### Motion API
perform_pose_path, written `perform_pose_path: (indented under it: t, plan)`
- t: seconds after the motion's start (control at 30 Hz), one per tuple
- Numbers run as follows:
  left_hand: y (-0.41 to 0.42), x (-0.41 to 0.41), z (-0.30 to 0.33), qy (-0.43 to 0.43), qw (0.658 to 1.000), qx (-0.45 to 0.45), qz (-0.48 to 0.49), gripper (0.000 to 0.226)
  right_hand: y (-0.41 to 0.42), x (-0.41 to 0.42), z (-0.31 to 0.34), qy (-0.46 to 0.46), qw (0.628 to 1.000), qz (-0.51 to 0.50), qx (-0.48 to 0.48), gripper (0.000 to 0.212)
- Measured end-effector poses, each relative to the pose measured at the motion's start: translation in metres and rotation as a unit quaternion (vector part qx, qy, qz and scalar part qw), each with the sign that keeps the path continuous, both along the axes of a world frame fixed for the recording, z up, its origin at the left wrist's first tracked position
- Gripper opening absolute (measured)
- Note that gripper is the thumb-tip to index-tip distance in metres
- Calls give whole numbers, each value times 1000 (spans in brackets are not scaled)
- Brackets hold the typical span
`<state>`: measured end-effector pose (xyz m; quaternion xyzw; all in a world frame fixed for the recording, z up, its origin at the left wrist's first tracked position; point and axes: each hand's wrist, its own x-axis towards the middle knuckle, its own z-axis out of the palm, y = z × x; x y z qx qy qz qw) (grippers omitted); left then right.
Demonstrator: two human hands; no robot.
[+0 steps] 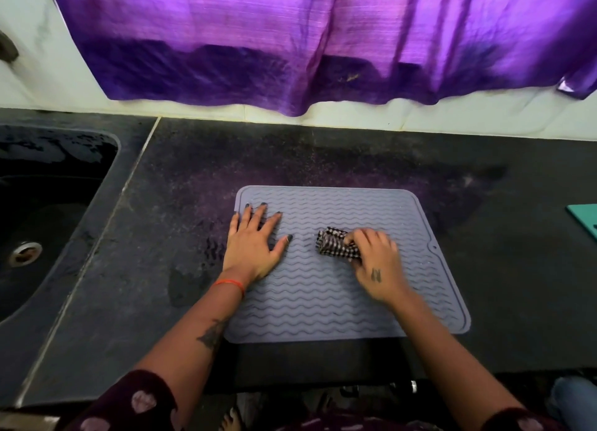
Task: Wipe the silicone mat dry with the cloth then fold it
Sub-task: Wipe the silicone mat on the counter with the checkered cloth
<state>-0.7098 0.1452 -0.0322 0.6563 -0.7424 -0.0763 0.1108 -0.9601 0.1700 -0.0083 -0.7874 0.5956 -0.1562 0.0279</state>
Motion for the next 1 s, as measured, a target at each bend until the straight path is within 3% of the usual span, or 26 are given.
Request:
perform_pose_path:
  t: [0.1, 0.2, 0.3, 0.37, 0.43, 0.6, 0.77, 1.0]
  plan:
    - [-1, 0, -1, 0, 1000, -1, 1, 80, 13, 4, -16, -28, 999, -27, -13, 45]
    - [0, 0, -1, -3, 1000, 0, 0, 81, -3, -1, 4, -43, 997, -15, 62, 40]
    - [0, 0, -1, 3, 1000, -2, -2, 81, 7, -11, 14, -86, 993, 20, 74, 64]
    - [0, 0, -1, -3, 1000, -3, -2, 81, 33, -8, 3, -60, 997, 30, 38, 78]
    - [0, -1, -2, -10, 1000, -1, -1, 82, 51, -5, -13, -44, 999, 17, 7, 73]
    - [3, -3, -1, -16, 1000, -10, 5, 82, 41, -8, 7, -70, 996, 24, 50, 66]
    - [4, -3, -3, -10, 1000, -17, 9, 80, 87, -14, -9, -72, 997, 9, -7, 56]
    - [5, -4, 0, -5, 1000, -19, 15, 77, 75, -27, 7, -111, 992, 51, 23, 41]
